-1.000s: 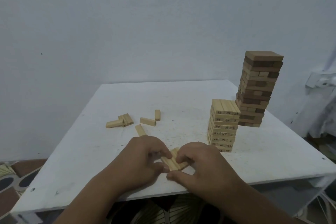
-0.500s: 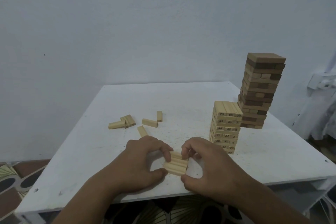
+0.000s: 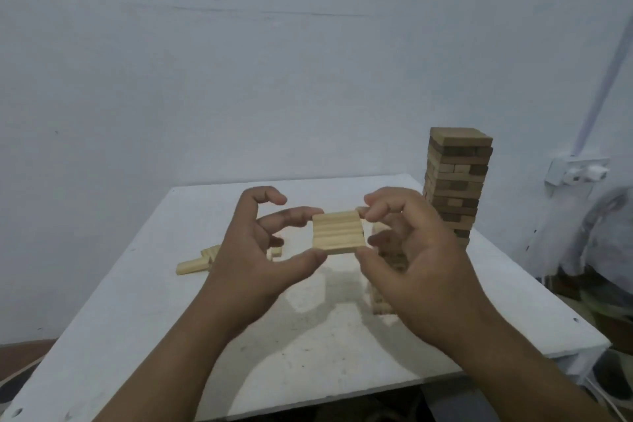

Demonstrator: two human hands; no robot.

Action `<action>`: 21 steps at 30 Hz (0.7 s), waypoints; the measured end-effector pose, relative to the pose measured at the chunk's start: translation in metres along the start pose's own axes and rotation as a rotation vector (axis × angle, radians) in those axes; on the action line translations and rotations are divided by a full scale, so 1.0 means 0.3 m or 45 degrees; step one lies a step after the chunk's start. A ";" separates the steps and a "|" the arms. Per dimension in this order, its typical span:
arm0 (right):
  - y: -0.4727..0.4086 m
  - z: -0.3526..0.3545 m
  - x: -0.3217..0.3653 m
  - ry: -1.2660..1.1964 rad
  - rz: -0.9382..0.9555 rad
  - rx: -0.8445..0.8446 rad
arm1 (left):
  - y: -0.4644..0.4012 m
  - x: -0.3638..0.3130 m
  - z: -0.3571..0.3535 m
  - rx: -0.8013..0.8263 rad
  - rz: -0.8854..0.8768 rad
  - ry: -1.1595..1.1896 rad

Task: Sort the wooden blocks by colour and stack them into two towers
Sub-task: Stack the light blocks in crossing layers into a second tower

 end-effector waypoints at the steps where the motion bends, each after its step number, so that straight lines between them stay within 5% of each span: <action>1: -0.010 0.029 -0.003 -0.024 -0.012 -0.034 | -0.023 -0.019 -0.019 -0.001 -0.017 0.002; 9: -0.050 0.180 -0.125 -0.156 -0.158 -0.216 | -0.145 -0.028 -0.194 0.065 0.029 0.072; 21: -0.054 0.186 -0.245 -0.199 -0.365 -0.140 | -0.126 0.085 -0.246 0.044 0.271 0.209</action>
Point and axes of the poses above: each hand's wrist, its own y-axis away from the middle knuckle, its own z-axis out of the back of the hand, x = y × z, the point moved 8 cm from there along -y, towards the middle knuckle, and after that the axes turned 5 degrees about -z, right-handed, at the moved point
